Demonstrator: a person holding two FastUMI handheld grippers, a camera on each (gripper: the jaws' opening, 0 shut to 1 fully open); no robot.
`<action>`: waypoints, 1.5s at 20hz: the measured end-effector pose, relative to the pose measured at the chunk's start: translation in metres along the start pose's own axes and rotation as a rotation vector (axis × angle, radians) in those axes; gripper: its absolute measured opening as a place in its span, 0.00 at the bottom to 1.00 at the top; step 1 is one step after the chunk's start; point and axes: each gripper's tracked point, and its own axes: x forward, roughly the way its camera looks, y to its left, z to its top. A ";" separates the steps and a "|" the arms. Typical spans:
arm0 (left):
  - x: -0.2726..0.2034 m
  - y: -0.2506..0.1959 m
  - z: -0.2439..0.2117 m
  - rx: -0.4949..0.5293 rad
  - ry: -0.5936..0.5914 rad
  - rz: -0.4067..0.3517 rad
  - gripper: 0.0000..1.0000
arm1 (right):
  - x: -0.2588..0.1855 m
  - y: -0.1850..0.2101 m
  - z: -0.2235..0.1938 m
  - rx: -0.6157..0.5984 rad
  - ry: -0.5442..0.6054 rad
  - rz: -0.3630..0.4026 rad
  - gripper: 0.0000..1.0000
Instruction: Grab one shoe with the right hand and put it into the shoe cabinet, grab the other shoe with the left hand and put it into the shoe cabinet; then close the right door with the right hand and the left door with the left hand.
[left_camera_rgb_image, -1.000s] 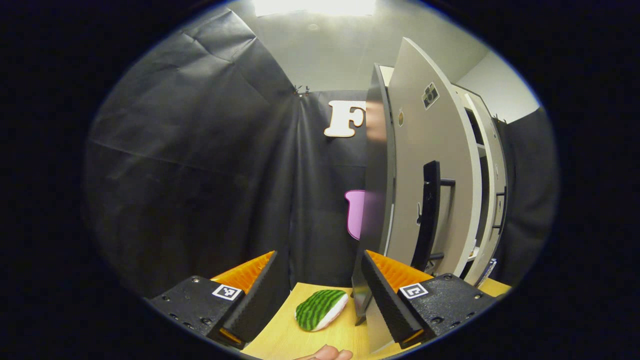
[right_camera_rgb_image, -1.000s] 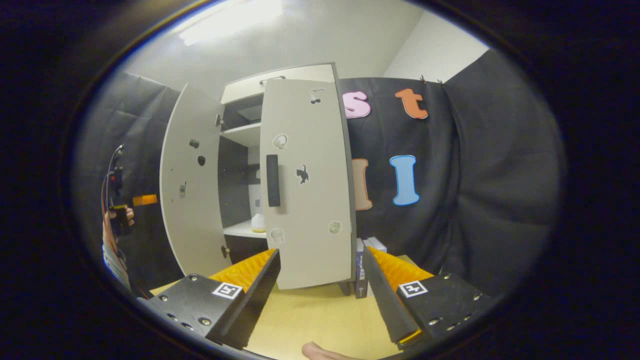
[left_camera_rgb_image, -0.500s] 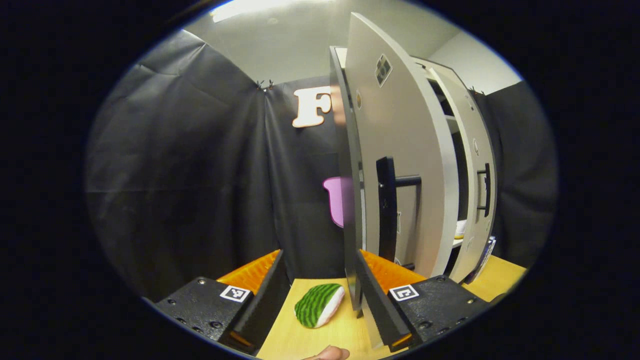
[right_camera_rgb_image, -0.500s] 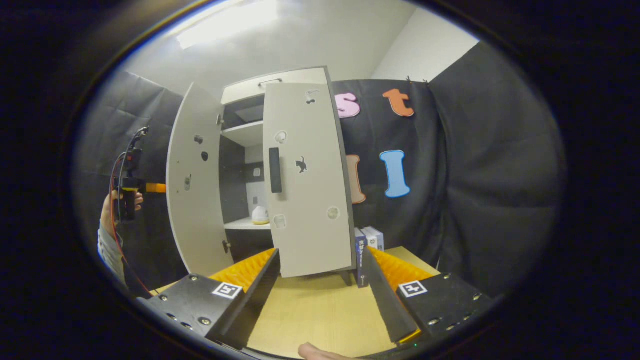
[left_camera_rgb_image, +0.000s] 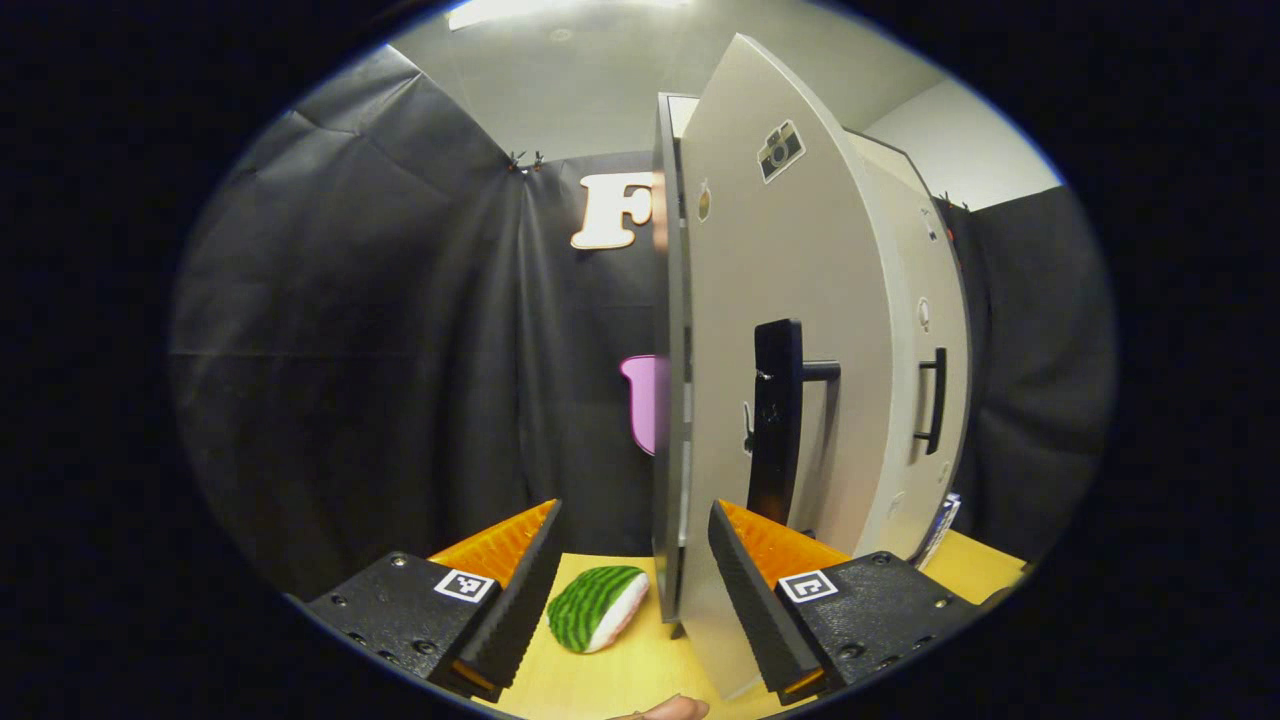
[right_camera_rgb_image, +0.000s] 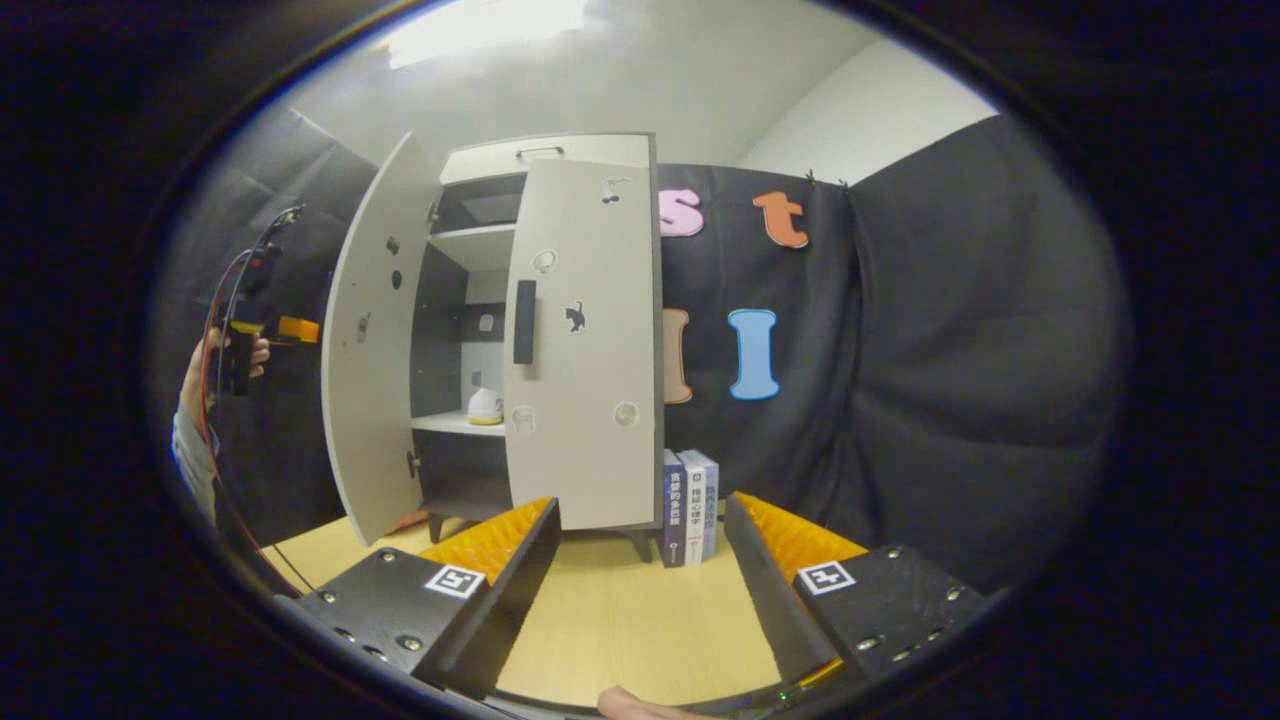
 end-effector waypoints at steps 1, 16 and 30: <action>0.002 -0.014 -0.002 -0.005 0.002 -0.017 0.85 | 0.000 0.004 -0.001 -0.021 -0.002 0.007 0.98; 0.050 -0.134 -0.031 -0.005 0.095 -0.123 0.89 | -0.015 0.002 0.009 0.031 -0.045 0.005 0.98; 0.047 -0.142 -0.066 -0.015 0.097 -0.090 0.90 | 0.007 0.004 0.021 0.047 -0.046 0.009 0.98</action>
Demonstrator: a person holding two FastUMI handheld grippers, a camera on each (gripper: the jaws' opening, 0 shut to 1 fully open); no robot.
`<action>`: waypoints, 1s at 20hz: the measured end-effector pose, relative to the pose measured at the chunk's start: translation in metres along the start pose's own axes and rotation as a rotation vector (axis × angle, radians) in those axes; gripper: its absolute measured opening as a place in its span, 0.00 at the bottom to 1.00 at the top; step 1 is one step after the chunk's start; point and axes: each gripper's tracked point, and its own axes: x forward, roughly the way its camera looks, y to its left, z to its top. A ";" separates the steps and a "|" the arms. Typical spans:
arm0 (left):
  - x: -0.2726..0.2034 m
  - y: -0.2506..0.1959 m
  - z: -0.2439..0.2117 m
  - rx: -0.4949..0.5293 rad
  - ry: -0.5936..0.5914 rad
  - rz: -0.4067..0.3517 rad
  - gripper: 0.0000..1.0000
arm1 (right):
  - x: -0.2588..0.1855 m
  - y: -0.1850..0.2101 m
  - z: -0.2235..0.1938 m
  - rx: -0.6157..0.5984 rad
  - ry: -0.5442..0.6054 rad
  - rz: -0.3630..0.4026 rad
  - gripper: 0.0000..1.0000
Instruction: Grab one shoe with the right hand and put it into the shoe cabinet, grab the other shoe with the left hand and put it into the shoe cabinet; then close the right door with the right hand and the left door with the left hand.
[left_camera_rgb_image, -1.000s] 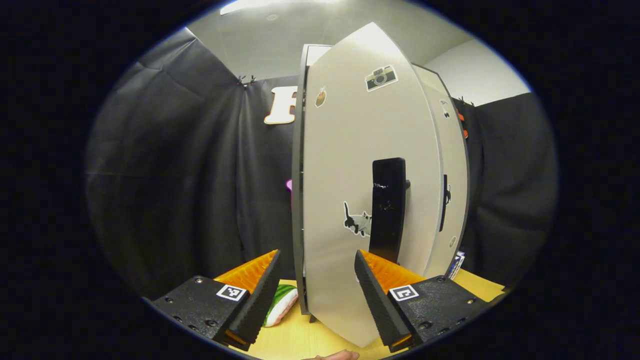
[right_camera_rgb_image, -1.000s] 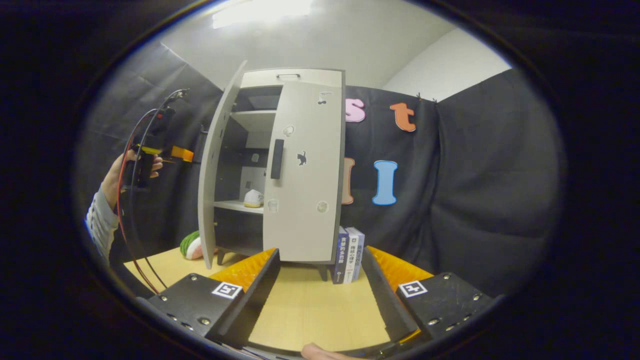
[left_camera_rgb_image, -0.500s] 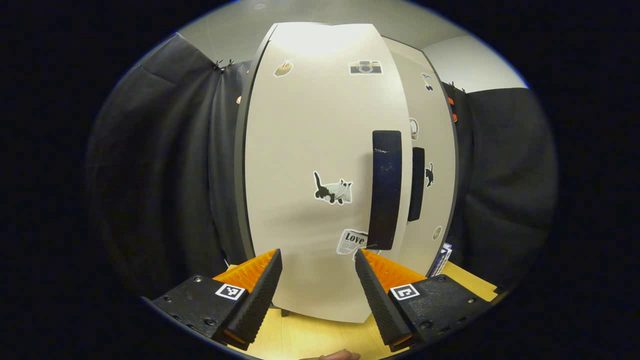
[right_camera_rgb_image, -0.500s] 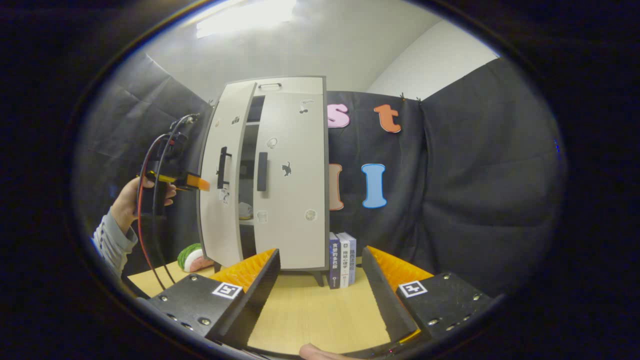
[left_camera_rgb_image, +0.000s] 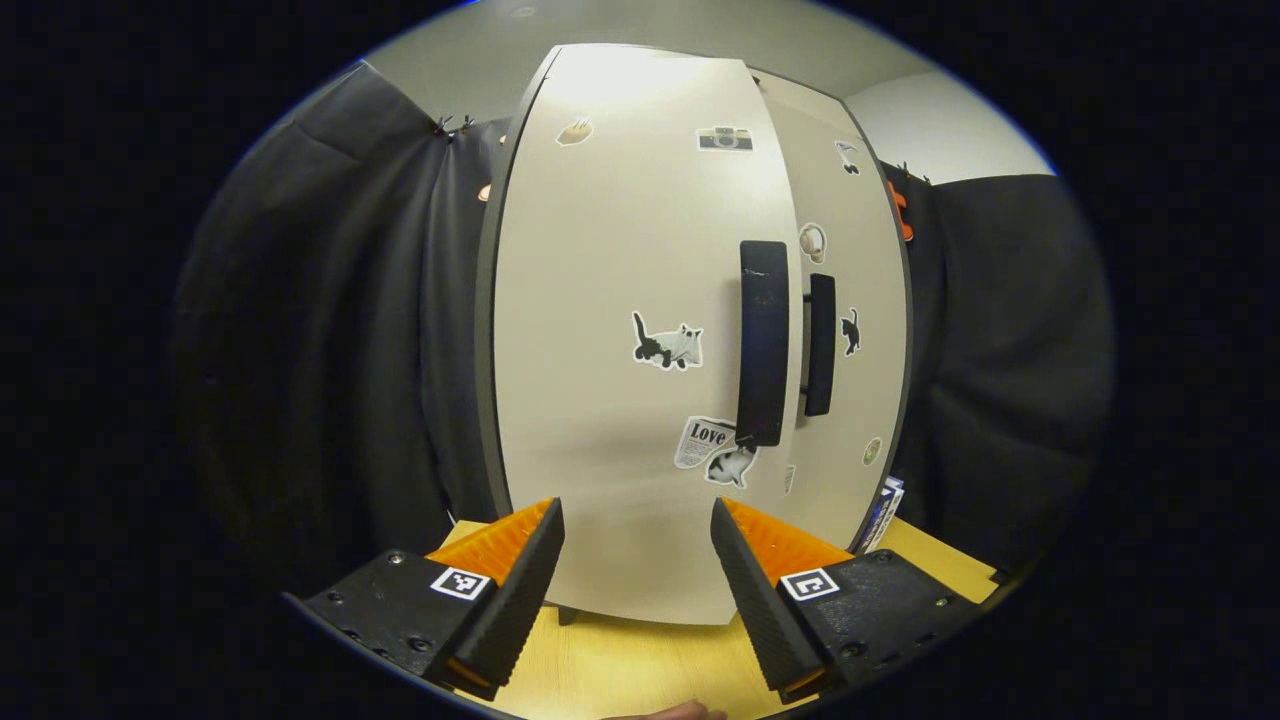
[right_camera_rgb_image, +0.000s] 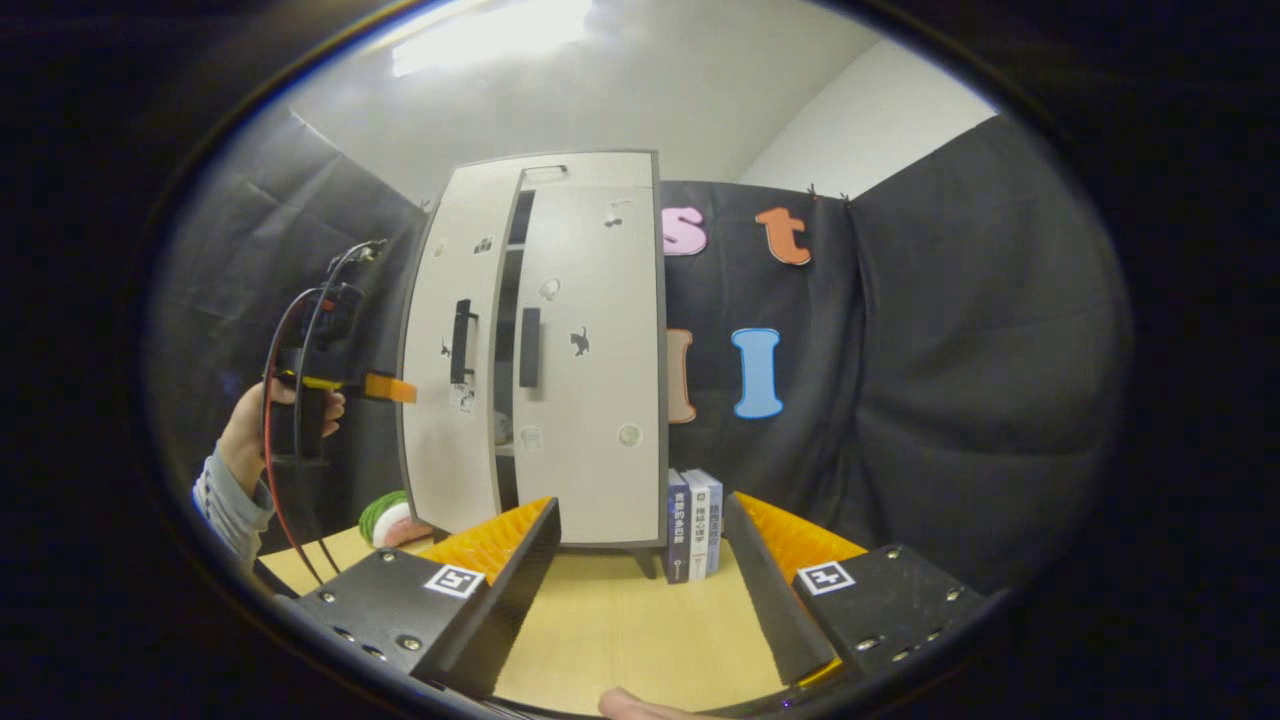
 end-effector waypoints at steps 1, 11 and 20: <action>-0.003 0.002 -0.002 -0.005 -0.001 0.000 0.90 | 0.001 0.000 -0.001 0.000 0.003 -0.004 0.98; -0.026 0.017 -0.032 -0.022 -0.005 0.000 0.90 | 0.020 0.015 -0.001 0.004 0.032 -0.009 0.98; -0.068 0.010 -0.042 0.012 -0.062 -0.011 0.90 | 0.031 0.036 0.006 0.015 0.024 0.022 0.98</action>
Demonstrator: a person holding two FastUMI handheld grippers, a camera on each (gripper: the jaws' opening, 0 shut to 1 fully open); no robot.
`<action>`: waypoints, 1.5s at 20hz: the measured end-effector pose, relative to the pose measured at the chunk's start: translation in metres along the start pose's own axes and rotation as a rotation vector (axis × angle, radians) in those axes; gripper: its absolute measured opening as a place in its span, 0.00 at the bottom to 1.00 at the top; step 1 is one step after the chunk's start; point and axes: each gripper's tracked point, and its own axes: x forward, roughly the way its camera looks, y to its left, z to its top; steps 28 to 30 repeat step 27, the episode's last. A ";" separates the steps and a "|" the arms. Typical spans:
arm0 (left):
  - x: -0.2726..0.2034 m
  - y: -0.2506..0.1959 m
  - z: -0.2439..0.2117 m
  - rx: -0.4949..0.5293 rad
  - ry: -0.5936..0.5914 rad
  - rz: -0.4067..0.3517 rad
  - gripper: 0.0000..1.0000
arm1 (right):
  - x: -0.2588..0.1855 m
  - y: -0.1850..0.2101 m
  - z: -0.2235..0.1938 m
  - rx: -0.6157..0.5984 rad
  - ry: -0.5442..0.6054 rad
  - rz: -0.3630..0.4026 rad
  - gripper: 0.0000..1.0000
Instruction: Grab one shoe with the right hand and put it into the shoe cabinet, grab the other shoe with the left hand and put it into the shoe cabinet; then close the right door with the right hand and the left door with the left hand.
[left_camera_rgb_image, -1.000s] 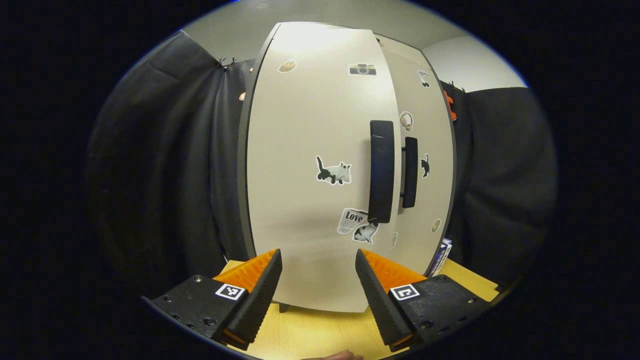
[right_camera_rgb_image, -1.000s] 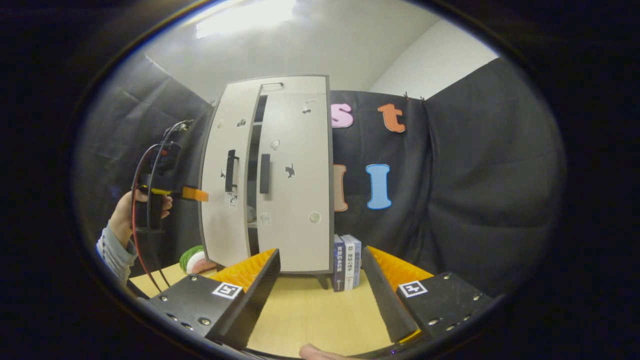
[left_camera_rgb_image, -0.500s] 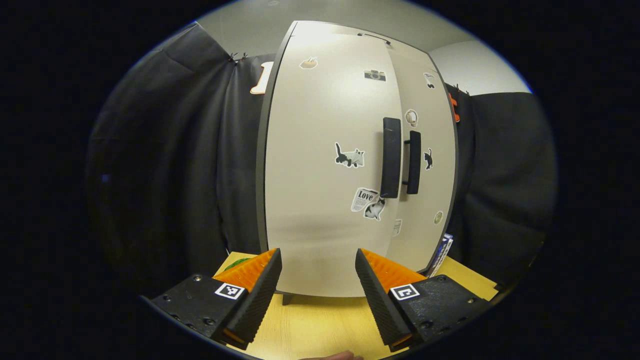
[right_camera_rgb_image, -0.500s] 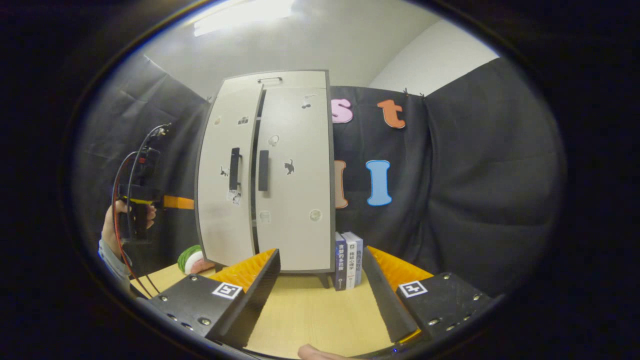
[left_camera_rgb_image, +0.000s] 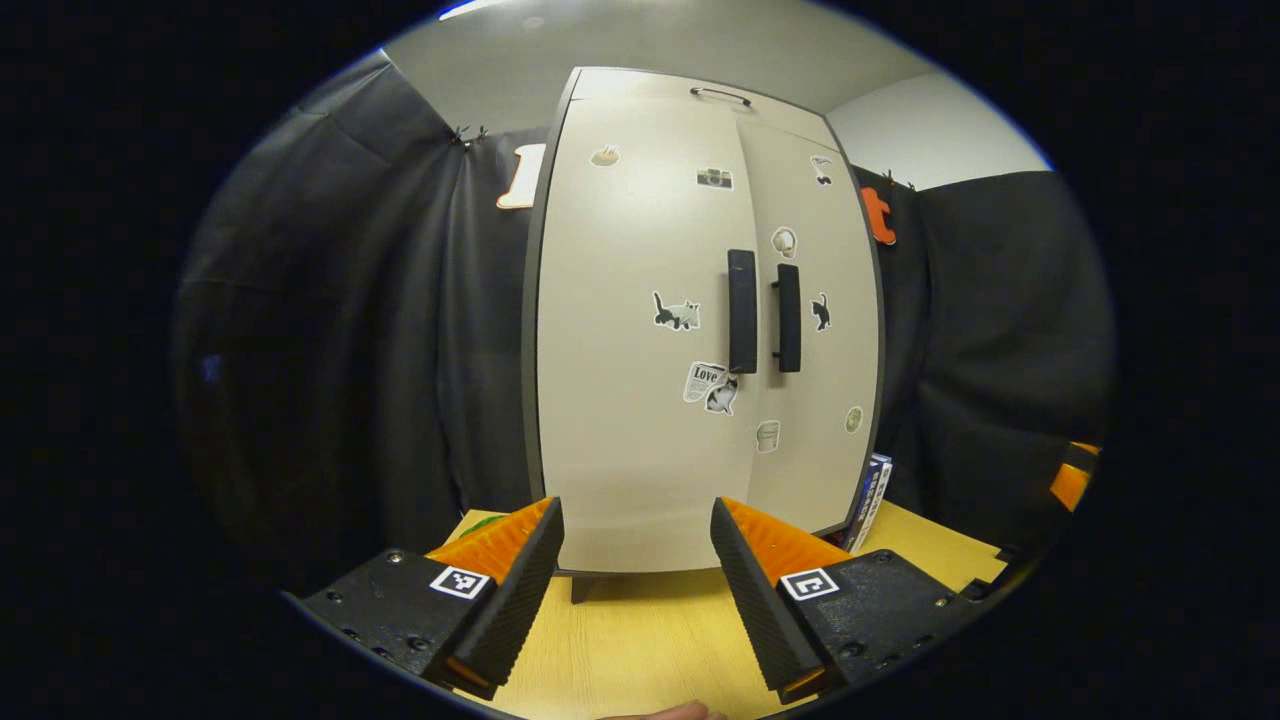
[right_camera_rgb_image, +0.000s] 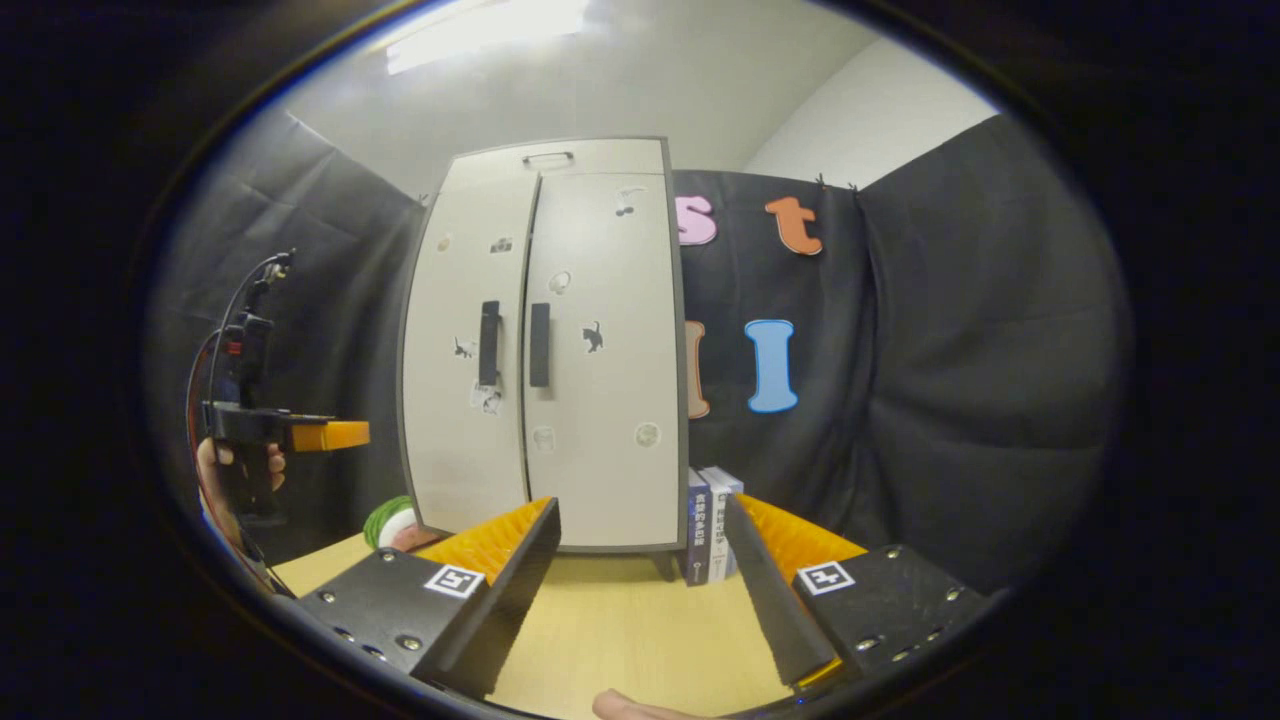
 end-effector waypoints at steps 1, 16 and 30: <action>-0.009 -0.002 0.001 0.000 -0.016 -0.004 0.90 | 0.001 0.003 0.000 -0.001 0.002 0.005 0.98; -0.070 -0.007 -0.032 -0.031 -0.023 -0.003 0.90 | 0.014 0.038 -0.005 0.004 0.006 0.061 0.98; -0.065 -0.003 -0.032 -0.081 -0.039 0.021 0.93 | -0.011 0.069 -0.002 0.025 -0.021 0.184 0.98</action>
